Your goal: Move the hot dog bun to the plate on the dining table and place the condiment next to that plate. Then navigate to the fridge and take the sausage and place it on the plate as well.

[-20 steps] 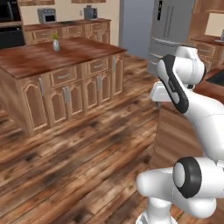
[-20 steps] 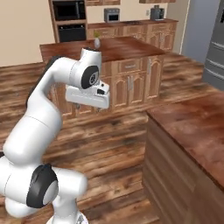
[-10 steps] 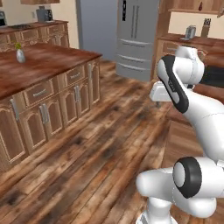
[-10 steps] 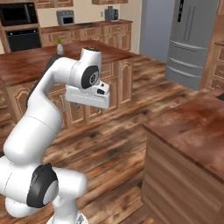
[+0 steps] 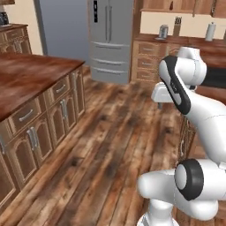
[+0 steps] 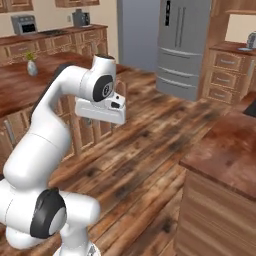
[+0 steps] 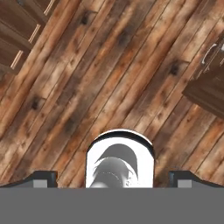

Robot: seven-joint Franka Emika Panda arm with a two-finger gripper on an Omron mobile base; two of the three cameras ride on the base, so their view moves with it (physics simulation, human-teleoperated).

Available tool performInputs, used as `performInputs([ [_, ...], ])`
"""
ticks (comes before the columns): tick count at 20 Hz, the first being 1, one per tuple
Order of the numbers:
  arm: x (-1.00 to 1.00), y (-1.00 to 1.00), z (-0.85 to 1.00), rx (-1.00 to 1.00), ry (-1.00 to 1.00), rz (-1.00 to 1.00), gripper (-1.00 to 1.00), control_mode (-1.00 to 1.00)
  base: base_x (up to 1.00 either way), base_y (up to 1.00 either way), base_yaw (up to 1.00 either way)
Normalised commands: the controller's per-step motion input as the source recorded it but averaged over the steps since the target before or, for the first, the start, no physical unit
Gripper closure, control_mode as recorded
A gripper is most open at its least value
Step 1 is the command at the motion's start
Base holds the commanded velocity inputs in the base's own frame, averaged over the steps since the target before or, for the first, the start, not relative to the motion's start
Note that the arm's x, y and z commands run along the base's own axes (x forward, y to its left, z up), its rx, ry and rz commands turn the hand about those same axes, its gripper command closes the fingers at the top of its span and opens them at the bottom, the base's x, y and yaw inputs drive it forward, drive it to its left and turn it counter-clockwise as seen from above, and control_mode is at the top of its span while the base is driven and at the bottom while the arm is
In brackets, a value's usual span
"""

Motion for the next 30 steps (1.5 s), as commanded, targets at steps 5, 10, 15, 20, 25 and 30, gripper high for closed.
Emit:
performInputs([
  [5,0.0,0.0,0.0,0.0,0.0,0.0,-1.0,1.0,1.0,0.54,-0.35],
  [10,0.0,0.0,0.0,0.0,0.0,0.0,-1.0,1.0,1.0,0.31,-0.3],
  [15,0.0,0.0,0.0,0.0,0.0,0.0,-1.0,1.0,1.0,0.07,-0.24],
  [20,0.0,0.0,0.0,0.0,0.0,0.0,-1.0,1.0,1.0,0.01,-0.21],
  [25,0.0,0.0,0.0,0.0,0.0,0.0,-1.0,1.0,1.0,0.13,-0.15],
  [30,0.0,0.0,0.0,0.0,0.0,0.0,-1.0,1.0,1.0,0.12,-0.14],
])
